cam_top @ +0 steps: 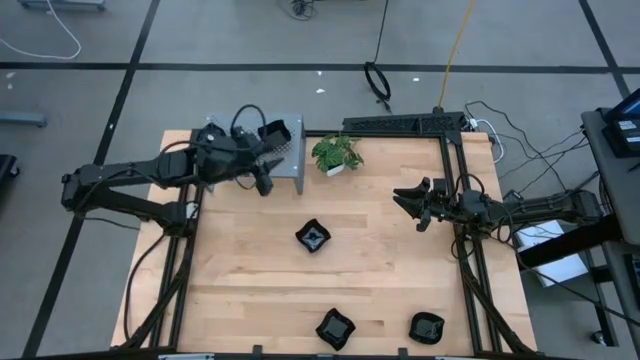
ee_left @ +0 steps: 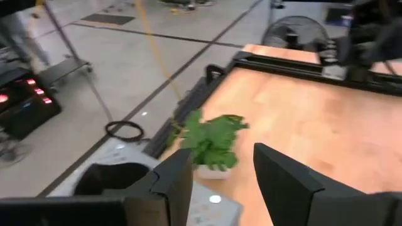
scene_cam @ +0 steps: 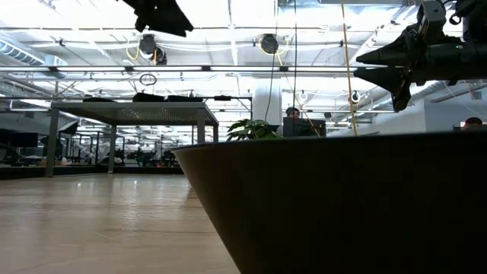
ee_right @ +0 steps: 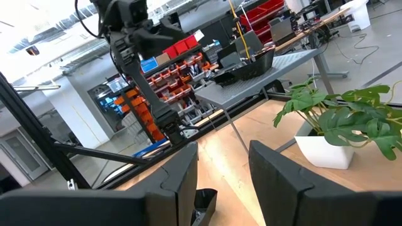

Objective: Pick & Place Mini shaped plates
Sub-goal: Stack the black distorted square plate on top of the other black distorted squares plate on the shelf

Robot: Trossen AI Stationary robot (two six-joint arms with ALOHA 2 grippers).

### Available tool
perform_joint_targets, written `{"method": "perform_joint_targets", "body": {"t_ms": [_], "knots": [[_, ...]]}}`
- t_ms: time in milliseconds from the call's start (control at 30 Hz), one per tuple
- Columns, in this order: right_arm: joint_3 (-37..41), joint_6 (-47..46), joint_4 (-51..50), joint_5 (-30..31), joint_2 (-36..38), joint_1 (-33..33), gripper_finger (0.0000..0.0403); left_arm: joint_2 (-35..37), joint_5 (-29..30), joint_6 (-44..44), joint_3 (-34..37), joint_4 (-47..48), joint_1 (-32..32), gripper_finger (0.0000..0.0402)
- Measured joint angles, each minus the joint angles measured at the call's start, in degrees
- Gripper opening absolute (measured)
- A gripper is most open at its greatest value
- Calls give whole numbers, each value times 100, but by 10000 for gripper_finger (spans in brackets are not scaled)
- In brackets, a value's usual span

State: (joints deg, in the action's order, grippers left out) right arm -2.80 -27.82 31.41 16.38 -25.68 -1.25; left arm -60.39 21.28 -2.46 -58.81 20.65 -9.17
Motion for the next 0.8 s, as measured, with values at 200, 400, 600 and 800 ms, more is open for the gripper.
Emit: {"method": "perform_joint_targets", "body": {"t_ms": [200,400,600,800], "knots": [[-1,1,1,0,-1,-1,130,-194,-94,50,0,-399,454,173],[-1,1,1,0,1,-1,130,-543,-90,301,0,-808,901,173],[-1,0,1,0,-1,0,130,-1123,-370,590,0,-1017,1373,173],[-1,0,0,0,1,0,130,-1898,-863,943,0,-853,1853,173]]}}
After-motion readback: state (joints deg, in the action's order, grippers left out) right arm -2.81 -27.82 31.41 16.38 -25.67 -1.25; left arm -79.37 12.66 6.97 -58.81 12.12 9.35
